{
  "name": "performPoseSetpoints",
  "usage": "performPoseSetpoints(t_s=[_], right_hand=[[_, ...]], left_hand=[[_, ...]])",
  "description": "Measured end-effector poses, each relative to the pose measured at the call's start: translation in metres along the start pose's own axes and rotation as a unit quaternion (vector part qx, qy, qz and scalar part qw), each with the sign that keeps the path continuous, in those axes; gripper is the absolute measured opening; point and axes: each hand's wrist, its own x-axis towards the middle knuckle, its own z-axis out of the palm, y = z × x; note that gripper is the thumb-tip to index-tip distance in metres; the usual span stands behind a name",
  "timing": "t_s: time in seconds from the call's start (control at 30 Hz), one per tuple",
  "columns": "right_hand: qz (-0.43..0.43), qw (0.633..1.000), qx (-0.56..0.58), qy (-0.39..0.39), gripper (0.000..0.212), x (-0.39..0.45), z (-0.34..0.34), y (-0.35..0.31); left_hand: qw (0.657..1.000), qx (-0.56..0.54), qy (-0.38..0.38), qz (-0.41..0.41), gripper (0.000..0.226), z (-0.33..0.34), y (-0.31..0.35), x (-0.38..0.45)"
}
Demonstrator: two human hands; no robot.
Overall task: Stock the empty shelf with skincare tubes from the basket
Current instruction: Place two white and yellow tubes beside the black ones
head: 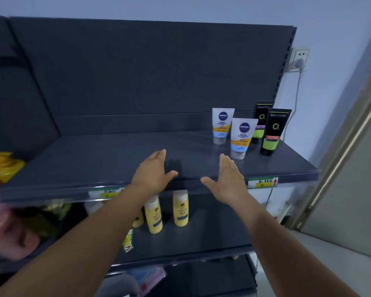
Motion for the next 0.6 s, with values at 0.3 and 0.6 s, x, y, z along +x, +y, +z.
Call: performPoseSetpoints(t_s=[0.3,0.6], right_hand=[[-0.089,0.992,-0.048,-0.082,0.087,-0.093,0.078,-0.087],[-0.142,0.968,-0.057,-0.199,0.088,-0.155,0.188,-0.133]], left_hand=[[0.997,0.073,0.0,-0.037,0.08,-0.031,-0.096,-0.136],[0.987,0.068,-0.044,-0.142,0.081,-0.006,-0.192,-0.227]])
